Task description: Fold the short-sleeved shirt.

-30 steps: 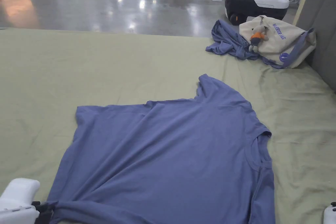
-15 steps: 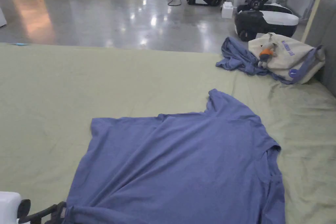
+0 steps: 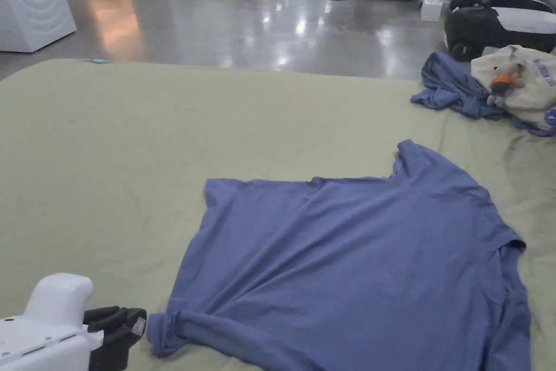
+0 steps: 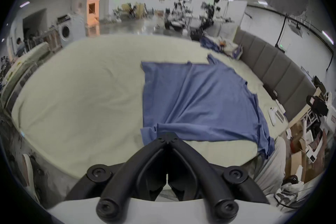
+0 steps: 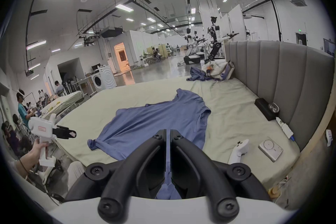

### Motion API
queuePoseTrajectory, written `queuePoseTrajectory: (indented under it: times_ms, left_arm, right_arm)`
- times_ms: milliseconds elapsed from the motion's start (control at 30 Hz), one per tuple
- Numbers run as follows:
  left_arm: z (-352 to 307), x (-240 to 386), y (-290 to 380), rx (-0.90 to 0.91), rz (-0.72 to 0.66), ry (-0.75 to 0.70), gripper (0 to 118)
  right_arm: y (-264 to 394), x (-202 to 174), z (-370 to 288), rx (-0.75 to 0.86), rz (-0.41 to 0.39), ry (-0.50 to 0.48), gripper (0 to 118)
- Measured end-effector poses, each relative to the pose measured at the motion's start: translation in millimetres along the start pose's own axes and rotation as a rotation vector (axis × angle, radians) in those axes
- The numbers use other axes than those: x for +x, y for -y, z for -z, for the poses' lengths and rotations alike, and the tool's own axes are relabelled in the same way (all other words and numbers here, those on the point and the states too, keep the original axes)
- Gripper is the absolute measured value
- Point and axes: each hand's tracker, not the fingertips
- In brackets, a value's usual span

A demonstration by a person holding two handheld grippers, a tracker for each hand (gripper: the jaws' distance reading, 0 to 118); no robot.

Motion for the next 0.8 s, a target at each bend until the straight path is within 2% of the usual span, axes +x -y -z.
queuePoseTrajectory:
  times_ms: [100,167,200,300,367,400,433,467,500,567,600,633,667,700,733,800]
  left_arm:
    - [46,-23,-11,-0.106,-0.001,0.003,4]
    - [65,-31,-20,-0.135,0.018,-0.024,69]
    - [78,-35,-27,-0.207,0.026,-0.046,86]
    - [100,-49,-17,-0.255,0.040,-0.074,85]
    - [109,-46,-13,-0.308,0.029,-0.024,84]
    - [112,-44,-11,-0.304,0.036,-0.031,77]
    - [113,-43,-9,-0.300,0.041,-0.050,39]
    - [111,-42,-7,-0.290,0.052,-0.046,9]
    - [112,-37,-9,-0.304,0.069,-0.026,9]
    - [108,-26,-5,-0.258,0.133,-0.087,9]
    - [108,-25,-7,-0.312,0.137,-0.056,9]
    - [108,-27,-8,-0.293,0.115,-0.036,9]
    - [102,-26,-9,-0.275,0.113,-0.040,9]
    - [99,-27,-13,-0.275,0.114,-0.041,9]
    - [94,-28,-15,-0.251,0.110,-0.040,9]
    - [83,-20,-20,-0.248,0.082,-0.027,9]
  right_arm:
    - [10,7,3,-0.033,0.032,0.011,6]
    - [16,12,4,-0.055,0.050,0.020,6]
    - [20,14,5,-0.063,0.057,0.022,6]
    - [30,20,9,-0.104,0.069,0.038,6]
    - [36,23,12,-0.130,0.073,0.050,6]
    - [38,22,15,-0.144,0.072,0.054,6]
    - [41,24,17,-0.163,0.072,0.061,6]
    - [44,25,21,-0.179,0.068,0.066,6]
    - [47,25,23,-0.192,0.066,0.071,6]
    - [52,25,30,-0.234,0.062,0.071,6]
    - [56,24,34,-0.257,0.053,0.079,7]
    - [59,23,38,-0.280,0.048,0.086,16]
    - [61,21,42,-0.317,0.047,0.084,35]
    - [66,21,47,-0.350,0.058,0.070,63]
    - [71,21,51,-0.374,0.070,0.055,84]
    - [85,18,59,-0.401,0.071,0.048,90]
